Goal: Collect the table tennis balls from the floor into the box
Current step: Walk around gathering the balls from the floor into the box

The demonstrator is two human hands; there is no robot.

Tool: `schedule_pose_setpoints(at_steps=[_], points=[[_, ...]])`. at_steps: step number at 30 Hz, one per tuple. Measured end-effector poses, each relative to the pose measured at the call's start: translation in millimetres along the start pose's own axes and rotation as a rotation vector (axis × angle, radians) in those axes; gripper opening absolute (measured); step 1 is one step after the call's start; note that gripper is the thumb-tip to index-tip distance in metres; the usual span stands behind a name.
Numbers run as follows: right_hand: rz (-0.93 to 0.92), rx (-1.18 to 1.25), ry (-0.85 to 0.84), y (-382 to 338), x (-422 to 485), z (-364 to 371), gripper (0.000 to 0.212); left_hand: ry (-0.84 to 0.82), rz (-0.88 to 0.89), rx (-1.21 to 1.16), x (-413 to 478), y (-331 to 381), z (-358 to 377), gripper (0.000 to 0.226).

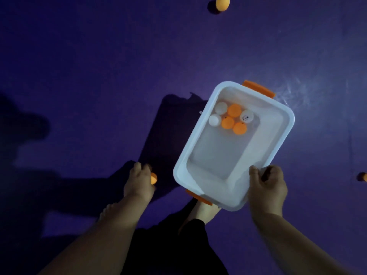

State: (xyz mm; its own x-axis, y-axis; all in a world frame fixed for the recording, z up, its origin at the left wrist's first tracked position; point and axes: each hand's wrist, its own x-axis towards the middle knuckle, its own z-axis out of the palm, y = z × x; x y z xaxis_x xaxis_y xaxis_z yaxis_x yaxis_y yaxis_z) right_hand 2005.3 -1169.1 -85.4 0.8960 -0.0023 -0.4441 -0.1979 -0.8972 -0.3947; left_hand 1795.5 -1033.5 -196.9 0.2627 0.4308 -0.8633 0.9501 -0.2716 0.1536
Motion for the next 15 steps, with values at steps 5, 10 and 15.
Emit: schedule_pose_setpoints(at_steps=[5,10,15], points=[[0.032,0.007,0.013,-0.8,8.0,-1.8,0.022,0.086,0.054,-0.116,-2.3,3.0,-4.2,0.039],[0.093,0.025,0.012,-27.5,5.0,-26.0,0.022,0.307,0.097,-0.345,-35.2,48.4,-66.7,0.048],[0.153,0.044,0.002,-68.7,-4.7,-72.0,0.020,0.388,0.233,-0.446,-92.4,114.6,-155.8,0.045]])
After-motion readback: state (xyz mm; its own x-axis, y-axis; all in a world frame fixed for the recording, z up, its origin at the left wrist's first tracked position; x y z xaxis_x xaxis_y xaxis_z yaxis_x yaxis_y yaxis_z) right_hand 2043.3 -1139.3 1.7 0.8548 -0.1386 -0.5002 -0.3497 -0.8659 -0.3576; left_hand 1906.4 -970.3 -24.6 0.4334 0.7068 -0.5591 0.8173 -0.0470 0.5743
